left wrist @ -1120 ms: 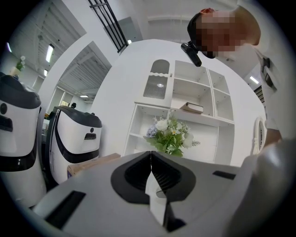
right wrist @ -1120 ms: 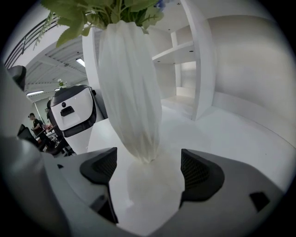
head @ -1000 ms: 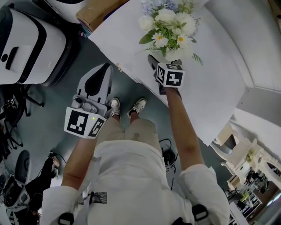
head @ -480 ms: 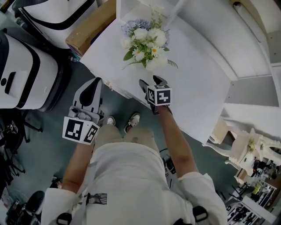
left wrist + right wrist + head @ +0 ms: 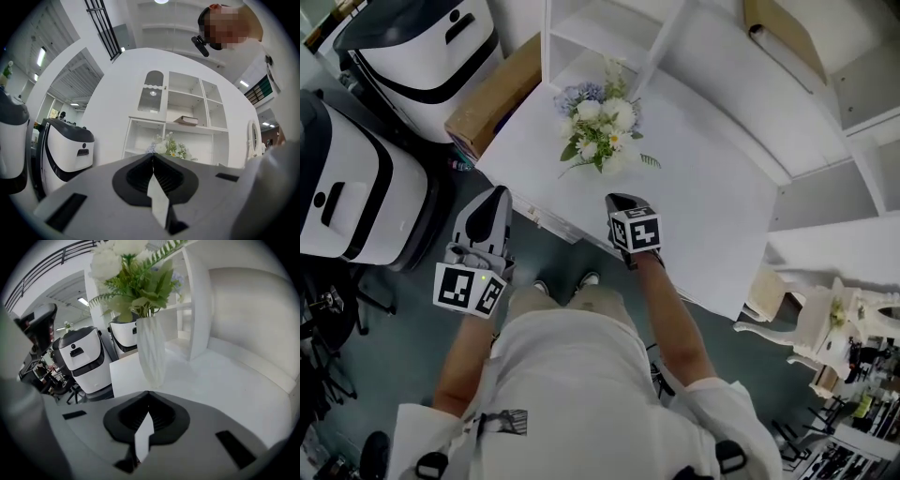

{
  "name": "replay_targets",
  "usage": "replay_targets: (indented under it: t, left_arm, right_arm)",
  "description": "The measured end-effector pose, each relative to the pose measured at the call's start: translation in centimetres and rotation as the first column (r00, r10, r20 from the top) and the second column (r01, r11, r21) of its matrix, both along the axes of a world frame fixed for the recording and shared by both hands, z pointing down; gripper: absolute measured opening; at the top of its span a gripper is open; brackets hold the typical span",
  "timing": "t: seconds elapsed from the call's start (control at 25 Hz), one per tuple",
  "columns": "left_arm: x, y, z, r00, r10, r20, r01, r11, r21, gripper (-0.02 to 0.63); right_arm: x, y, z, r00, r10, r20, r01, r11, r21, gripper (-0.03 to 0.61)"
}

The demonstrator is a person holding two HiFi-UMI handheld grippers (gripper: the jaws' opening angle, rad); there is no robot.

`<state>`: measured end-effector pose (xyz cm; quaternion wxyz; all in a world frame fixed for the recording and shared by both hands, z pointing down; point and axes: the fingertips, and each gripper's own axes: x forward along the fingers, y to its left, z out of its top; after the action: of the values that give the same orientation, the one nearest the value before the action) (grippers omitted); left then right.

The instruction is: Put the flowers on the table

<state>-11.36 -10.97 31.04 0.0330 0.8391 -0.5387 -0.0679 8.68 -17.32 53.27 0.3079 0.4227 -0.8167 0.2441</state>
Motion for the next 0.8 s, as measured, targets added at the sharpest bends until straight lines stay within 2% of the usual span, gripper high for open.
replay_targets:
  t: [0.28,0.48,0.6,0.8]
  left_arm:
    - [-0.9,-0.2,-2.2,1.000,-0.023,0.005,0.022,0.999,0.042,0.015]
    - [-1.1,-0.4,-3.9,0.999,-0.034,0.009,0.033,0.997,0.075,0.015]
    - [-1.5,-0.4,-5.0,0.999,-0.048,-0.001,0.048,0.995,0.093,0.015]
    - [-2.0,-0.6,-6.6,0.997,-0.067,-0.045,0.072,0.990,0.118,0.015]
  right_arm:
    - [2.3,-0.6,-5.8,0.996,0.067,0.052,-0.074,0.987,0.143,0.009]
    - [3.4,-1.3,-11.1,0.994,0.066,0.089,-0.087,0.964,0.253,0.009]
    - [4.3,-1.7,-14.5,0.992,0.065,0.104,-0.096,0.940,0.327,0.009]
    - [5.3,-2.6,-20.0,0.986,0.060,0.157,-0.125,0.885,0.448,0.009]
